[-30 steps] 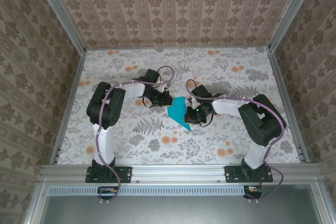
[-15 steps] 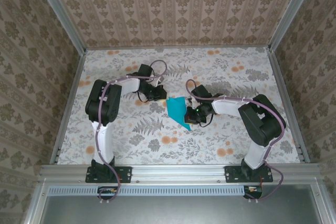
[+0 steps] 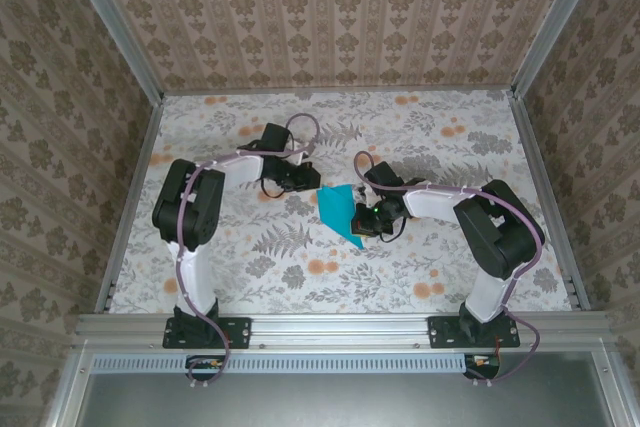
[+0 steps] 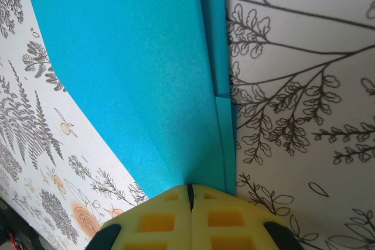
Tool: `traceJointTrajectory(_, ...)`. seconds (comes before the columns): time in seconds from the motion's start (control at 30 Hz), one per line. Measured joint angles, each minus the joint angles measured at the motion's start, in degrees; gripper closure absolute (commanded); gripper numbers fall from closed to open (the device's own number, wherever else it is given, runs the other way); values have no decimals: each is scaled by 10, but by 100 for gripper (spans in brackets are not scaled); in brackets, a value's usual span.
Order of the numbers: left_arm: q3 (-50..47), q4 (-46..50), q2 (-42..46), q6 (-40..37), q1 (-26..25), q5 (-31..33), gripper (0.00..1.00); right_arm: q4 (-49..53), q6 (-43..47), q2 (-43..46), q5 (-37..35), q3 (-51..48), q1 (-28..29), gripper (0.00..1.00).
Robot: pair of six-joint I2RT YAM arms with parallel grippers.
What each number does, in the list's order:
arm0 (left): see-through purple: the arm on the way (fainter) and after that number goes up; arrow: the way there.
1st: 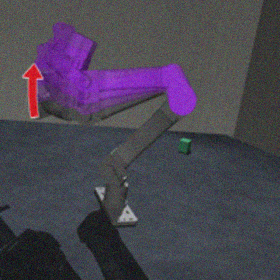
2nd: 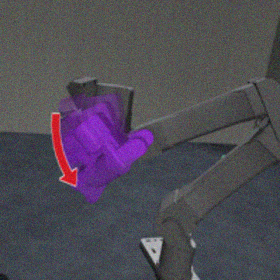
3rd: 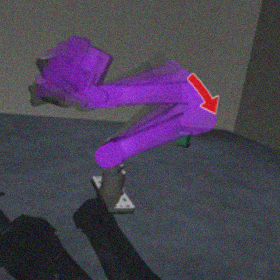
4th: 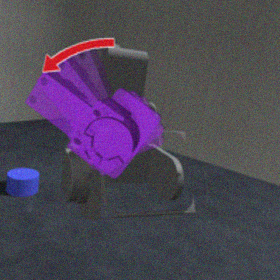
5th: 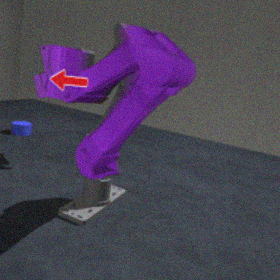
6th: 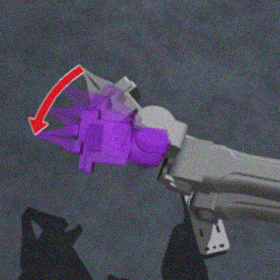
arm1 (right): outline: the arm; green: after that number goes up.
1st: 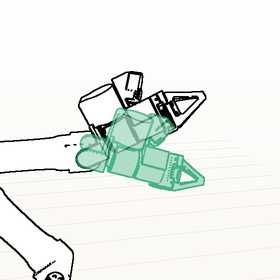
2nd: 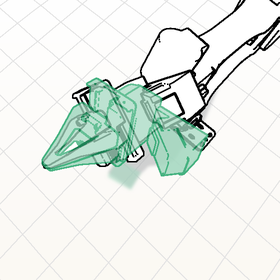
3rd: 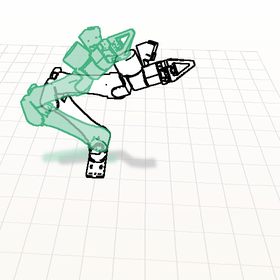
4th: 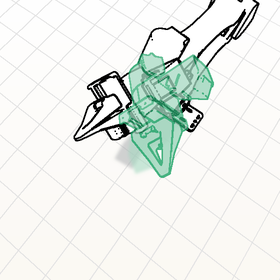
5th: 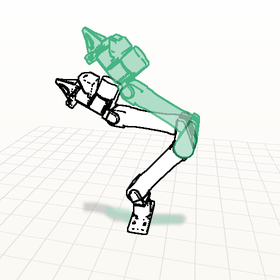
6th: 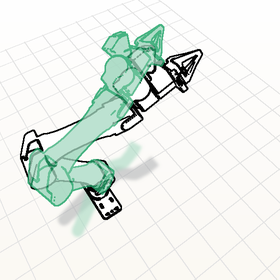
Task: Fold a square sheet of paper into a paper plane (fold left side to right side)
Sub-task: Fourth fold the wing at the center of the table.
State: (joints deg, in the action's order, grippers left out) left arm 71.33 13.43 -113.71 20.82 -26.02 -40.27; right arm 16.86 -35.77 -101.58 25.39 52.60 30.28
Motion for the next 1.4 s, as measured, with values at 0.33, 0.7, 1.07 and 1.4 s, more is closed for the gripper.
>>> traceJointTrajectory(0.33, 26, -10, -37, 2, -38, -13, 89, 2, 0, 0, -4, 2, 2, 100)
traceJointTrajectory(0.7, 31, -12, -64, 1, -31, 2, 89, 5, 1, 0, -6, 3, 3, 100)
traceJointTrajectory(1.07, 39, -8, -68, 0, -10, 14, 89, 6, 8, 0, -6, 3, 3, 100)
traceJointTrajectory(1.4, 68, 14, -81, -5, 10, 14, 81, -3, 8, 3, -4, -1, 3, 98)
